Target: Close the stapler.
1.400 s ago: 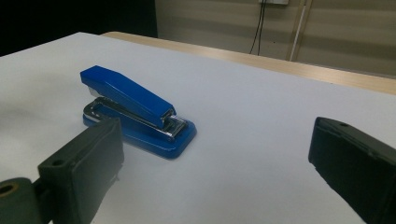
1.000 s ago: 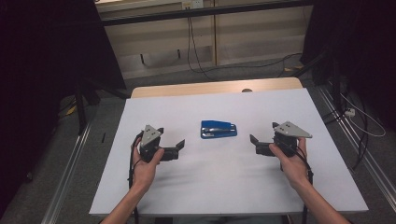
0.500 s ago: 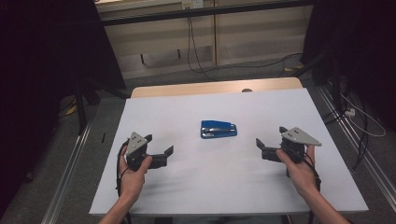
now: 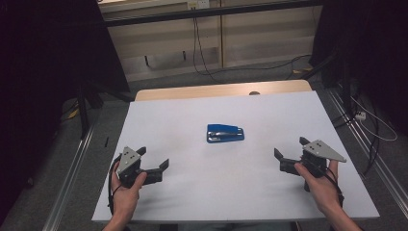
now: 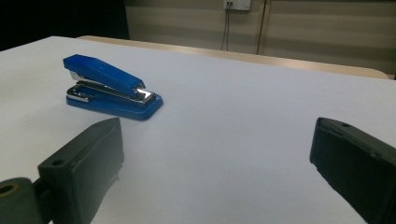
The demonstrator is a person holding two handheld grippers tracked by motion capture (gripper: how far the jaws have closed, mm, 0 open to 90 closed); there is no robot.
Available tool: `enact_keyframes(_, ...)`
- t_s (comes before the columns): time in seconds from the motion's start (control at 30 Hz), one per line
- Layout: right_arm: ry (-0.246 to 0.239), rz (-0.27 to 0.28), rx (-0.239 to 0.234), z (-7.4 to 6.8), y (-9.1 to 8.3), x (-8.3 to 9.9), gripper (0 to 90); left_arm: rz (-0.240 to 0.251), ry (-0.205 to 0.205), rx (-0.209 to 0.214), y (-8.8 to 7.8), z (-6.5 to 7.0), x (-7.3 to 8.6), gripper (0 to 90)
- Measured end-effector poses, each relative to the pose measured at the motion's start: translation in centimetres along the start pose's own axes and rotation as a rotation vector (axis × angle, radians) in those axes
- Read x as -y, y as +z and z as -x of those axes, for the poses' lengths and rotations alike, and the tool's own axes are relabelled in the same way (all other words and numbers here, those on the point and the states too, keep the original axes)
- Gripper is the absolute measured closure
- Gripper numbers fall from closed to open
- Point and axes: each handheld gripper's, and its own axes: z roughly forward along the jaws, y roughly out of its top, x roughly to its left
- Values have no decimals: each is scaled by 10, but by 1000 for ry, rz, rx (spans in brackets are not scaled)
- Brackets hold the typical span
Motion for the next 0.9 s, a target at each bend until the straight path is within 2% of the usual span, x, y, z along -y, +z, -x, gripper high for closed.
enact_keyframes(0.1, -22, -3, 27, 4, -6, 4, 28, -21, 44, -22, -5, -1, 6, 37)
enact_keyframes(0.23, -22, -6, 47, 8, -12, 9, 28, -25, 18, -37, -12, -6, 11, 37)
enact_keyframes(0.37, -15, -6, 39, 7, -17, 10, 27, -16, -4, -51, -18, -8, 14, 37)
enact_keyframes(0.47, -1, 7, 47, 9, -21, 12, 25, -6, -25, -43, -22, -8, 16, 37)
enact_keyframes(0.5, -2, 8, 53, 10, -22, 12, 25, -10, -19, -47, -23, -9, 18, 37)
enact_keyframes(0.57, 11, 10, 56, 11, -24, 14, 25, -4, -49, -49, -23, -8, 23, 37)
enact_keyframes(0.63, 12, 15, 61, 12, -26, 15, 25, -13, -53, -45, -24, -8, 25, 40)
enact_keyframes(0.67, 9, 18, 60, 12, -27, 16, 24, -1, -62, -49, -24, -7, 25, 42)
enact_keyframes(0.9, 20, 19, 66, 14, -24, 18, 22, -3, -39, -47, -23, -8, 24, 42)
